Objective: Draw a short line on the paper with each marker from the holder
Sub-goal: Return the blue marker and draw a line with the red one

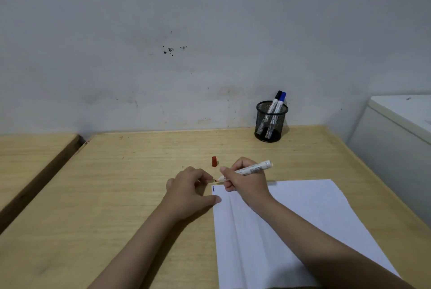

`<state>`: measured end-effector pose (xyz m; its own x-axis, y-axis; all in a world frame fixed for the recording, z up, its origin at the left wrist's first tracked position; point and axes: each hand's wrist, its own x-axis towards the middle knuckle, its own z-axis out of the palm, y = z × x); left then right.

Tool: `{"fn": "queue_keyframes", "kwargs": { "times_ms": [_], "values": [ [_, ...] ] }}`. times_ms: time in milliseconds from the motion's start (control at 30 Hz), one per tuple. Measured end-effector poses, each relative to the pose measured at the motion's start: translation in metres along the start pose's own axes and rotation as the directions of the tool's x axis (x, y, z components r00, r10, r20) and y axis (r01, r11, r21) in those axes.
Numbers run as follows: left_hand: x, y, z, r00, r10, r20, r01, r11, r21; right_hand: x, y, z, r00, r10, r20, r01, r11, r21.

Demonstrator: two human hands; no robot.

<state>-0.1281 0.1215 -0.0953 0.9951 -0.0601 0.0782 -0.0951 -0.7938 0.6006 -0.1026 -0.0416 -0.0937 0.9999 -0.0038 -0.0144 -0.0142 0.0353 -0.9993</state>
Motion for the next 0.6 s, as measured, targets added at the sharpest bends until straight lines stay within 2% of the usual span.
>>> {"fn": "queue_keyframes", "kwargs": {
  "times_ms": [167,300,600],
  "values": [
    [-0.0022,-0.0047,0.0024,0.999,0.031,-0.039,-0.033,0.999,-0.039,-0.0024,0.0047,-0.0011,0.999,-0.047,0.019,0.048,0.998,-0.048],
    [-0.0028,-0.0067,0.0035,0.998,0.037,-0.058,-0.036,0.999,0.013,-0.003,0.0069,-0.0004,0.998,-0.061,0.031,0.064,0.992,-0.104],
    [-0.0031,-0.0069,0.0019,0.996,0.055,-0.074,-0.049,0.996,0.08,0.0006,0.0107,0.0002,0.997,-0.07,0.037,0.073,0.994,-0.086]
  ]
}}
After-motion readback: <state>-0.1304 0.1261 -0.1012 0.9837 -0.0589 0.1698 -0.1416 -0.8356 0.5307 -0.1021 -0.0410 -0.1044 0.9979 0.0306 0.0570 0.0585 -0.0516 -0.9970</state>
